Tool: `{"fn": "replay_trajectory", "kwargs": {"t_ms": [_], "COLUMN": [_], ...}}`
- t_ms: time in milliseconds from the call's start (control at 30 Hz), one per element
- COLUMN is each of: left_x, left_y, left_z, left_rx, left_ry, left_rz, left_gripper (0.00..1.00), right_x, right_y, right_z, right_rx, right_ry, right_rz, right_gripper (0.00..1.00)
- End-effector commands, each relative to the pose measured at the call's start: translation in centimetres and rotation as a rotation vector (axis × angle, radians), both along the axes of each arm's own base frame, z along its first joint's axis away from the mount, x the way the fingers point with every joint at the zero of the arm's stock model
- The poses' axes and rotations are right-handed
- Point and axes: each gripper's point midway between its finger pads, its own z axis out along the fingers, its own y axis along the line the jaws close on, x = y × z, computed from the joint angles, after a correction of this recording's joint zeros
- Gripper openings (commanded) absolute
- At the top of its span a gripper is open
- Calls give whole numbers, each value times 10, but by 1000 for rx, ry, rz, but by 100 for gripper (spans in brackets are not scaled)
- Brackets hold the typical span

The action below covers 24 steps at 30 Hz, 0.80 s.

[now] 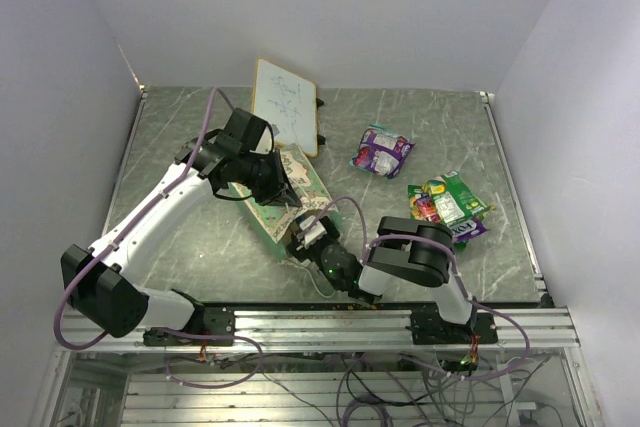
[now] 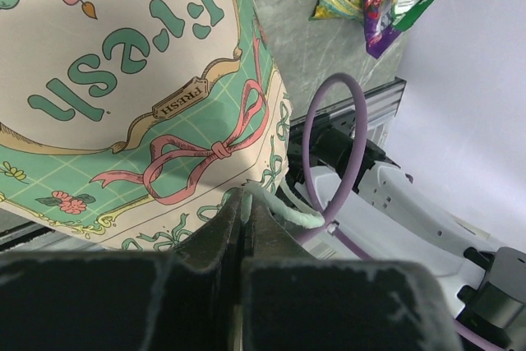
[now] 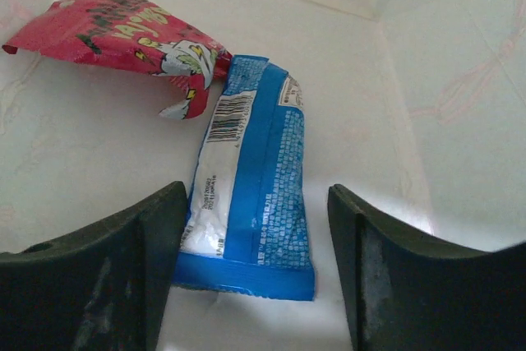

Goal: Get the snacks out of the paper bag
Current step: Pick up the snack from the paper bag.

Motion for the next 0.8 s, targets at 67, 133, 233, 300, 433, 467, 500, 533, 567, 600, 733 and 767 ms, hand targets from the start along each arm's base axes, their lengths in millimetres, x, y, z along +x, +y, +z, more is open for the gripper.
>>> {"fn": "replay_trajectory", "kwargs": {"t_ms": [67,133,233,300,433,467,500,533,567,600,733,767], "left_x": [-4,-4,-4,-2,3,5,6,8,10,11,15,16], "left_y": [2,4,6,6,9,9,10,10,11,11,13,13], "left_z": [10,9,8,8,9,9,9,10,10,11,8,8], "left_rx": [0,8,10,9,19,21,24,23,24,24,27,23], "left_ry": [-12,-13,-13,-16,-25,-26,-28,-32,-37,-43,-49,-53], "left_rz": [-35,-35,-28,-23,-13,-11,-8,-5,0,4,18,22], "left_gripper": [7,7,7,7,7,7,7,7,7,7,7,7], "right_x": [2,0,-2,-5,-11,-14,-17,-19,-23,-27,-51,-58], "right_y": [-3,1,6,10,13,13,14,14,13,11,-1,-5], "right_z": [-18,-14,-10,-6,12,16,18,23,24,24,13,9], "right_rx": [12,7,-11,-19,-6,-9,-19,-18,-28,-34,-82,-92], "right_ry": [63,57,59,64,61,63,71,78,94,116,271,319], "right_rz": [19,49,84,106,141,147,157,163,169,172,190,195], "right_gripper": [50,38,25,17,12,11,10,8,6,5,0,0]}}
